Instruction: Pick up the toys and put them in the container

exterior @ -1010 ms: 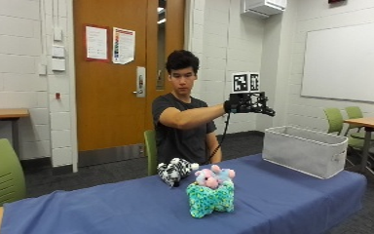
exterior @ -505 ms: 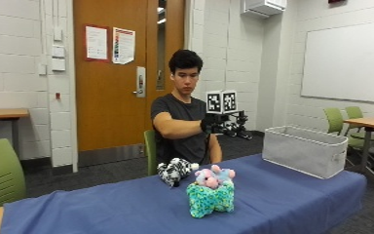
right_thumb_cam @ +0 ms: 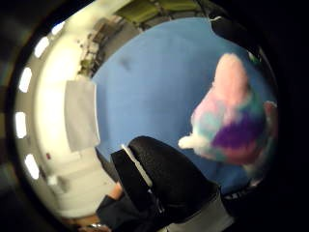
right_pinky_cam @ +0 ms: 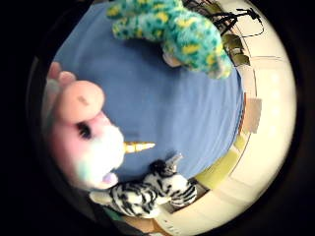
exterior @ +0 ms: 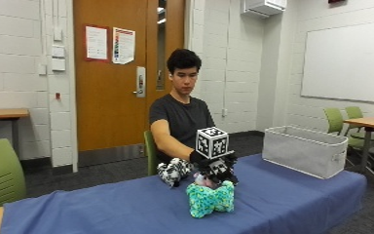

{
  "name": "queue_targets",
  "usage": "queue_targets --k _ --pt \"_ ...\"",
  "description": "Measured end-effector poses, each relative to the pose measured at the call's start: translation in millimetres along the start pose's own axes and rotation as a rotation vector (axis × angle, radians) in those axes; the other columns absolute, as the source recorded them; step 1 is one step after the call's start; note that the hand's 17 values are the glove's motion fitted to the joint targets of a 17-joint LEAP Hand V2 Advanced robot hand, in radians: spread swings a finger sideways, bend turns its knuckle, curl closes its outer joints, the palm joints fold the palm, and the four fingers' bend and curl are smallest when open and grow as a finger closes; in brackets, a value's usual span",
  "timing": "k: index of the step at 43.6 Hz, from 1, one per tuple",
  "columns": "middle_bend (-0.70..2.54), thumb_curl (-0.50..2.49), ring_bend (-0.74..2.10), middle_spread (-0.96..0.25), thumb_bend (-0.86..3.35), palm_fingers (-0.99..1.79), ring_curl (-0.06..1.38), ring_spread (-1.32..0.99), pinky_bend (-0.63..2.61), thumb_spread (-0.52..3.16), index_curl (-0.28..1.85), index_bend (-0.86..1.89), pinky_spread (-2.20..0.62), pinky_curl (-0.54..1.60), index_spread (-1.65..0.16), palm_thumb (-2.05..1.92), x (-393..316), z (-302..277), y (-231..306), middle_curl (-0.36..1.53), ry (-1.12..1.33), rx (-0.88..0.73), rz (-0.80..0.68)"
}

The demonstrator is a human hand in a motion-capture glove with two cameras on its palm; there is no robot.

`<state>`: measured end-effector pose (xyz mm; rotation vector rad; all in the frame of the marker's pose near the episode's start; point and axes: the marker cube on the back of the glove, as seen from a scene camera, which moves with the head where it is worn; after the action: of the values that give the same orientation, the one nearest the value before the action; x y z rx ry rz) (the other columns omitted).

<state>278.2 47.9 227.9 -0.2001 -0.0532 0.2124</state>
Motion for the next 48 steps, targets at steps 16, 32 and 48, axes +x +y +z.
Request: queue_targets --k 16,32,48 --pt "0.13 0.11 0.17 -0.15 -0.05 0.03 0.20 -0.37 0.52 1.03 0.47 0.28 -0.17 0.38 -0.29 -0.06 12 30 8 0.31 -0.011 -0.105 0.069" --pt "0.16 0.28 0.21 -0.15 0.21 0.21 0.20 -0.39 0.56 1.30 0.60 0.71 -0.17 0.37 -0.30 0.41 8 21 11 0.27 0.040 0.069 0.044" --pt "0.81 0.49 0.99 -0.32 0.24 1.27 0.46 -0.45 0.69 1.02 0.56 0.13 -0.43 0.40 -0.33 0.63 5 -2 -3 0.50 0.060 0.089 0.049"
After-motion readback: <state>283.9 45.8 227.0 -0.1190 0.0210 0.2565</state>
